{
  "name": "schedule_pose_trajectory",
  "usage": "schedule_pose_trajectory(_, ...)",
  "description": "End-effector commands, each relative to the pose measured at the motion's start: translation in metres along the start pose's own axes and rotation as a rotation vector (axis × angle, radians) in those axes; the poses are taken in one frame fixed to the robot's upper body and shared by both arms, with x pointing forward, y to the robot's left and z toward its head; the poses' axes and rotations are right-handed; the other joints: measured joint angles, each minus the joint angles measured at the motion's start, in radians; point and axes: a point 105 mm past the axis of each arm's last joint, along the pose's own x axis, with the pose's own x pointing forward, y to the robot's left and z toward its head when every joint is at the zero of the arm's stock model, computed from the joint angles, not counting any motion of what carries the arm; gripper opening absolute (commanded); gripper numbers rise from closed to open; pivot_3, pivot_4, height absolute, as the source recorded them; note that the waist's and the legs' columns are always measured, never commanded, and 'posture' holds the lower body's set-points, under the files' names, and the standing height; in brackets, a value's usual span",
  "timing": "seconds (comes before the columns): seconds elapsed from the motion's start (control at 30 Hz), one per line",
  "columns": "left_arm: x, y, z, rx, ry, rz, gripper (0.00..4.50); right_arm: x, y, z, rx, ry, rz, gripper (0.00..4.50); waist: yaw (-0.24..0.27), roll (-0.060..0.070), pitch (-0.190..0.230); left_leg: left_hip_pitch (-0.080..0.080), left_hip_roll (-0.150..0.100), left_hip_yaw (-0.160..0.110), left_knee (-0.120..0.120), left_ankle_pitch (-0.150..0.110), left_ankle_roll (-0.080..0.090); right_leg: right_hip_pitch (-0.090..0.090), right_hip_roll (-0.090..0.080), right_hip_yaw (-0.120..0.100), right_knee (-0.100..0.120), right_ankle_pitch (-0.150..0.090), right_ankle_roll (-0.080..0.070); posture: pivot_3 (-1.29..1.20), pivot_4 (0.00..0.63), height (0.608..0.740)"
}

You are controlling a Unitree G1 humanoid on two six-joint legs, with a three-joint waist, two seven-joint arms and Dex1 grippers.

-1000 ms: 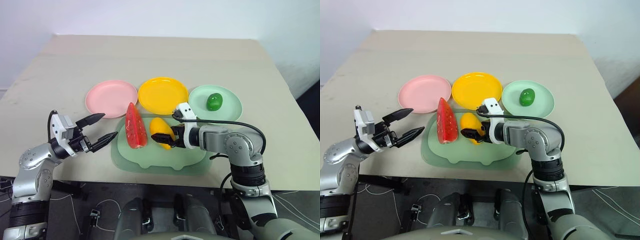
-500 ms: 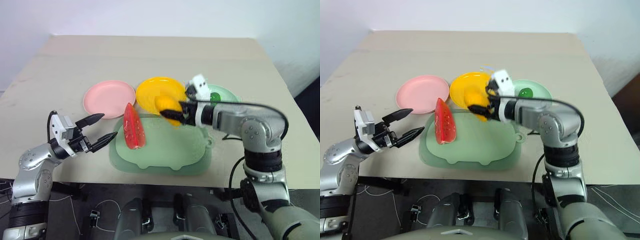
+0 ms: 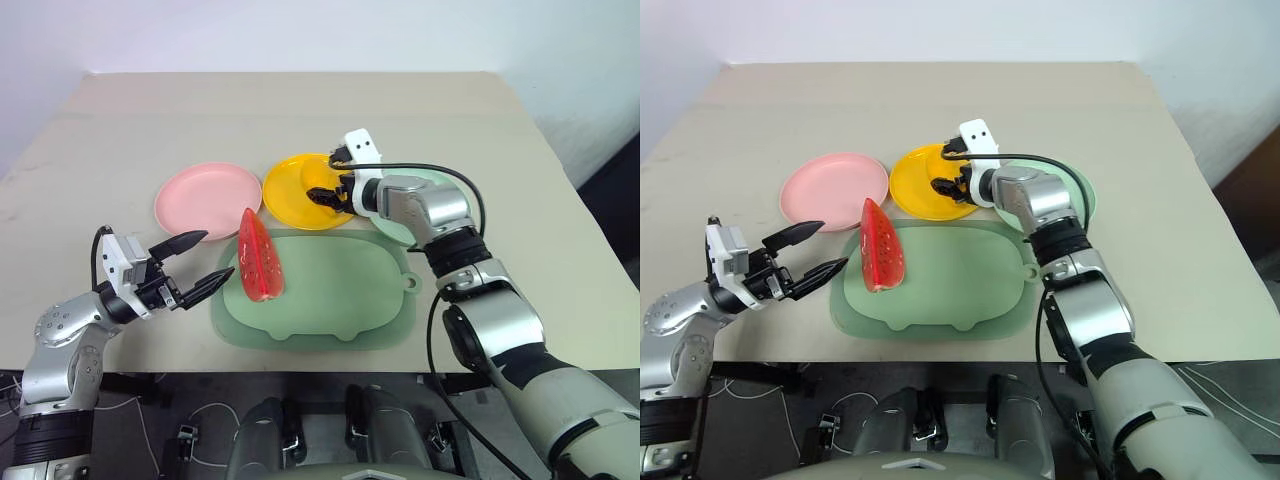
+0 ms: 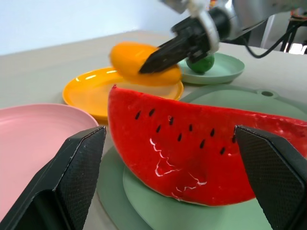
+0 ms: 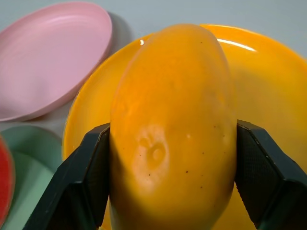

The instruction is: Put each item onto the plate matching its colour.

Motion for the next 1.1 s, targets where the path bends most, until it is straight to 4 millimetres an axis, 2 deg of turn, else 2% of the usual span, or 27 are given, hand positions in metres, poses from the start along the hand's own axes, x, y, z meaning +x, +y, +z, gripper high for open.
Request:
schedule_pose_trajectory(0.03,-0.003,0.001,0.012,0.047,-0.022,0.009,4.50,0.004,0.003,0.018,-0.037,-0.048,0.003,3.15,-0.002,0.000,0.000,0.000,0.000,0.000,0.000,0.000,0.000,0.000,0.000,0.000,0.000,0.000,0.000,0.00,0.150,0.696)
schedule_pose_trajectory(0.13,-0.004,0.001,0.012,0.048,-0.021,0.014,4.50,0.008,0.008,0.017,-0.066,-0.041,0.019,3.15,-0.005,0.000,0.000,0.000,0.000,0.000,0.000,0.000,0.000,0.000,0.000,0.000,0.000,0.000,0.000,0.00,0.150,0.696)
schedule_pose_trajectory(0.27,-0.004,0.001,0.013,0.049,-0.021,0.018,4.50,0.008,0.008,0.020,-0.076,-0.057,0.019,4.48,-0.005,0.000,0.000,0.000,0.000,0.000,0.000,0.000,0.000,0.000,0.000,0.000,0.001,0.000,0.000,0.00,0.150,0.696)
schedule_pose_trajectory(0.37,-0.004,0.001,0.013,0.048,-0.023,0.019,4.50,0.005,0.010,0.024,-0.081,-0.077,0.039,4.48,-0.005,0.000,0.000,0.000,0.000,0.000,0.000,0.000,-0.001,0.000,0.000,0.000,0.001,0.000,0.000,0.00,0.150,0.696)
schedule_pose_trajectory(0.53,-0.003,0.000,0.014,0.047,-0.025,0.013,4.50,-0.014,0.012,0.039,-0.085,-0.140,0.080,4.48,-0.004,0.000,0.000,0.000,0.000,0.000,0.000,0.000,-0.001,-0.001,-0.001,0.001,0.002,0.000,0.000,0.00,0.150,0.696)
schedule_pose_trajectory(0.63,-0.002,-0.006,0.015,0.051,-0.019,-0.005,4.50,-0.043,0.021,0.047,-0.100,-0.217,0.155,4.48,-0.001,0.000,0.000,0.000,0.000,-0.001,0.000,0.000,-0.001,-0.001,-0.001,0.001,0.002,0.000,0.000,0.00,0.150,0.696)
schedule_pose_trajectory(0.67,-0.001,-0.008,0.017,0.048,-0.025,-0.005,4.50,-0.059,0.027,0.045,-0.116,-0.245,0.189,4.48,0.003,-0.001,0.000,0.000,0.000,-0.001,0.000,0.000,-0.001,-0.001,-0.001,0.001,0.002,0.000,0.000,0.00,0.150,0.696)
schedule_pose_trajectory(0.77,0.000,-0.013,0.018,0.050,-0.020,-0.008,4.50,-0.086,0.039,0.032,-0.148,-0.261,0.235,4.48,0.006,-0.001,0.000,0.000,-0.001,-0.002,0.000,0.000,-0.001,-0.001,-0.002,0.001,0.001,0.000,0.000,0.00,0.150,0.696)
schedule_pose_trajectory(0.93,0.005,-0.020,0.027,0.024,-0.044,0.009,4.50,-0.105,0.054,0.006,-0.224,-0.203,0.252,4.48,0.004,-0.001,0.000,0.002,0.000,-0.002,0.000,0.001,-0.003,0.000,-0.002,0.001,0.002,0.000,-0.001,0.00,0.150,0.696)
schedule_pose_trajectory(1.1,0.014,-0.030,0.036,-0.008,-0.061,0.012,4.50,-0.108,0.052,-0.004,-0.197,-0.172,0.227,4.48,0.009,-0.001,0.000,0.002,0.000,-0.002,0.000,0.001,-0.003,0.001,-0.002,0.001,0.002,0.000,-0.001,0.00,0.150,0.696)
